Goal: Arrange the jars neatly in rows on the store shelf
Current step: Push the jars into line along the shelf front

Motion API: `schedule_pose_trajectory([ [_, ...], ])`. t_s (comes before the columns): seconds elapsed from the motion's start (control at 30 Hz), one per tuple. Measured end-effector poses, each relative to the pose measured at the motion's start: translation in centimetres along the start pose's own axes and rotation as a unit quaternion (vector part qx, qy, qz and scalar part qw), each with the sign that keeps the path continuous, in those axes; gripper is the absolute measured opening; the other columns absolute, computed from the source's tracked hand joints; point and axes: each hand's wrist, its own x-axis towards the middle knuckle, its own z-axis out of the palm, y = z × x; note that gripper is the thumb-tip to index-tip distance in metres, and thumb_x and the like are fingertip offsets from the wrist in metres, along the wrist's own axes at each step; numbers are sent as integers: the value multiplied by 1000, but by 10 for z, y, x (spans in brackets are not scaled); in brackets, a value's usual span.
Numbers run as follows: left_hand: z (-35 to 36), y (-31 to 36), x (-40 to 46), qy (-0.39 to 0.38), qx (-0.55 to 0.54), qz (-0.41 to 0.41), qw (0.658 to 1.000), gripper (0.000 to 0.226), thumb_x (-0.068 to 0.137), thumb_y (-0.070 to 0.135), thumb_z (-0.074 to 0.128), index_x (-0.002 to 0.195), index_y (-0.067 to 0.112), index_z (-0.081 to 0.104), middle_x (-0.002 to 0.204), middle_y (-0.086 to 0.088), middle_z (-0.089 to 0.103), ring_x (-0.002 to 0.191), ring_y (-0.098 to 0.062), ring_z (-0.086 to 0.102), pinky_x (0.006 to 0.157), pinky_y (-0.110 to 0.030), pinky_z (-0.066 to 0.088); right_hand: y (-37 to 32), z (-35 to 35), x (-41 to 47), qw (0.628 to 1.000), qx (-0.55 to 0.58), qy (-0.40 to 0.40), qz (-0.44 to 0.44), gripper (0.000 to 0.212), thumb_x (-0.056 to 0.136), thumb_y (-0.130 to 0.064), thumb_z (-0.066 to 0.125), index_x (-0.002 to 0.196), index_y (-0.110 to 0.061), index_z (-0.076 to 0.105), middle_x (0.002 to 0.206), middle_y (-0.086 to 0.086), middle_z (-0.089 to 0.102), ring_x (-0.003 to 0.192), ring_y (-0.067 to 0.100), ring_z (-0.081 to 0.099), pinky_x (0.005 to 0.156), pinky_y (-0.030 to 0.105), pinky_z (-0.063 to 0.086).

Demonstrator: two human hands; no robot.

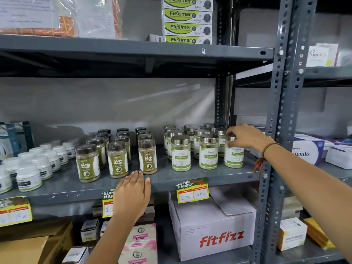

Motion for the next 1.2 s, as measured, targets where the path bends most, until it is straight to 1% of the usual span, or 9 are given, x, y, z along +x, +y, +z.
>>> schedule_pose_trajectory([
  [0.33, 0, 1, 0, -8, -1, -9, 1000, 59, 92, 41, 25, 117, 3, 62, 119, -15, 66, 114, -26, 60, 99, -42, 46, 7, 8, 3, 999, 33, 34, 0, 64, 78, -57, 69, 131, -22, 58, 119, 6, 67, 106, 27, 63, 92, 44, 52],
  [0.43, -1, 1, 0, -9, 0, -8, 1000, 62, 92, 42, 22, 115, 2, 64, 116, -17, 67, 112, -27, 61, 97, -43, 47, 10, 10, 5, 999, 23, 40, -4, 66, 78, -59, 68, 131, -23, 59, 121, 7, 67, 109, 28, 63, 91, 44, 52],
  [0.53, -1, 2, 0, -12, 0, -9, 1000, 61, 91, 42, 23, 115, 2, 64, 116, -16, 67, 112, -27, 61, 97, -42, 48, 12, 10, 7, 998, 49, 37, -6, 66, 82, -62, 61, 136, -25, 55, 126, 10, 65, 112, 31, 61, 93, 45, 51],
  [0.6, -2, 2, 0, -13, 0, -10, 1000, 61, 92, 42, 23, 115, 3, 64, 117, -15, 67, 113, -26, 61, 98, -42, 48, 8, 8, 8, 994, 82, 78, -10, 66, 88, -63, 51, 143, -25, 49, 130, 14, 63, 114, 34, 61, 92, 44, 51],
  [0.7, -2, 1, 1, -12, 1, -11, 1000, 62, 92, 43, 22, 116, 4, 63, 118, -14, 67, 113, -25, 60, 98, -42, 48, -9, 4, 9, 980, 140, 133, -54, 71, 89, -69, 42, 141, -23, 52, 122, 14, 67, 107, 31, 64, 84, 41, 51],
  [0.8, -3, 1, 0, -12, 1, -11, 1000, 61, 92, 43, 23, 115, 3, 64, 116, -15, 68, 111, -26, 62, 96, -42, 49, -28, 2, 12, 984, 131, 79, -91, 82, 80, -80, 43, 137, -22, 56, 120, 10, 69, 106, 25, 65, 85, 39, 52],
  [0.9, -3, 1, 0, -13, 2, -10, 1000, 61, 92, 42, 24, 114, 3, 64, 116, -14, 68, 110, -25, 62, 96, -42, 49, -39, 5, 16, 990, 90, 42, -97, 82, 74, -80, 50, 128, -19, 61, 119, 8, 68, 106, 27, 64, 87, 41, 53],
  [1.03, -3, 1, -1, -11, 0, -9, 1000, 60, 92, 42, 24, 113, 3, 65, 115, -15, 68, 109, -26, 63, 95, -42, 50, -43, 10, 22, 988, 116, 31, -101, 71, 72, -73, 59, 110, -12, 68, 103, 8, 72, 92, 26, 66, 84, 43, 55],
  [1.2, -3, 1, -1, -9, -1, -6, 1000, 60, 92, 41, 25, 114, 3, 65, 115, -16, 68, 109, -26, 63, 96, -41, 49, -41, 11, 23, 985, 127, 37, -109, 69, 70, -72, 62, 112, -18, 70, 105, 3, 72, 95, 23, 66, 86, 41, 54],
])
